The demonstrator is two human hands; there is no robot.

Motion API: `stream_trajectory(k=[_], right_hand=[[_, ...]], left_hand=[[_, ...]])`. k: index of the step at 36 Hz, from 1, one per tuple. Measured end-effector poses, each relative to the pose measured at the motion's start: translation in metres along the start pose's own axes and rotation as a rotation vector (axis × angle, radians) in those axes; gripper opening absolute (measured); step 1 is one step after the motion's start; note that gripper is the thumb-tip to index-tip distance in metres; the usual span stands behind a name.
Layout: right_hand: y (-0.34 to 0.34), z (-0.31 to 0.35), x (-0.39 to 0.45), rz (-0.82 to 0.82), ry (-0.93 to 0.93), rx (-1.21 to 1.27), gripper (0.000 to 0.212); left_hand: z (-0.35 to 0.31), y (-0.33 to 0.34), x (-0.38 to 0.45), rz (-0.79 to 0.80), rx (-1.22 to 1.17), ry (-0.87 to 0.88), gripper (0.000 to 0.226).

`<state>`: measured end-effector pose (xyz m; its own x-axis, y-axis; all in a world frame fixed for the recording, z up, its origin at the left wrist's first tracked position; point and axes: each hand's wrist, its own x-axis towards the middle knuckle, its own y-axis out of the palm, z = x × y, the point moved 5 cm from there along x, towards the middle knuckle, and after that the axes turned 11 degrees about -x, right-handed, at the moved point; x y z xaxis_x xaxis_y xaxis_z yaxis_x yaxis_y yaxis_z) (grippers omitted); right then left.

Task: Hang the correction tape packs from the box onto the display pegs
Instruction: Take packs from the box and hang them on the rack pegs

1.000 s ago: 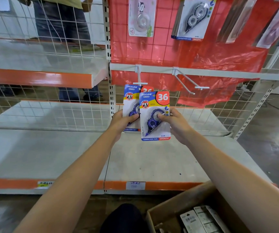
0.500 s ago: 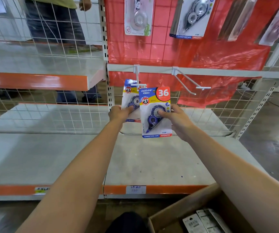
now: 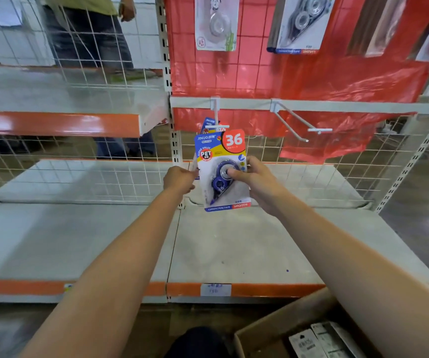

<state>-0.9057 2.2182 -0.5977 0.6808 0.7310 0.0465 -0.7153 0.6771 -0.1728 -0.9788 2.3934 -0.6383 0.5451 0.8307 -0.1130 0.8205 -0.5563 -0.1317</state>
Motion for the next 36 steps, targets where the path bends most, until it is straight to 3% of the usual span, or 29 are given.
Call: stream_trajectory(k=[4,12,15,20,28,36], right_hand=[[0.008,0.000,0.010,-0.008,0.009,0.012,0.026],[0.016,-0.005,0.022,-0.046,0.009,0.029,0.020],[0.018,-0.009,0.022,-0.052,0.004,0.049,0.014],[0.018,-0.012,0.025,-0.055,0.033,0.049,0.008],[0.009,-0.013,0.048,-0.142,0.059,-0.342,0.038],[-0.002,-0.019,0.043,-0.131,-0.050,-0.825,0.047]], left_hand=[[0.008,-0.010,-0.006,0.081,-0.102,0.010,0.011],[-0.003,-0.007,-0.029,0.258,-0.233,0.095,0.041],[-0.004,-0.001,-0.032,0.302,-0.196,0.151,0.041],[-0.011,0.009,-0.040,0.317,-0.122,0.268,0.024],[-0.012,0.017,-0.025,0.171,0.051,0.325,0.032],[-0.020,0.030,0.005,0.028,0.368,0.388,0.050]])
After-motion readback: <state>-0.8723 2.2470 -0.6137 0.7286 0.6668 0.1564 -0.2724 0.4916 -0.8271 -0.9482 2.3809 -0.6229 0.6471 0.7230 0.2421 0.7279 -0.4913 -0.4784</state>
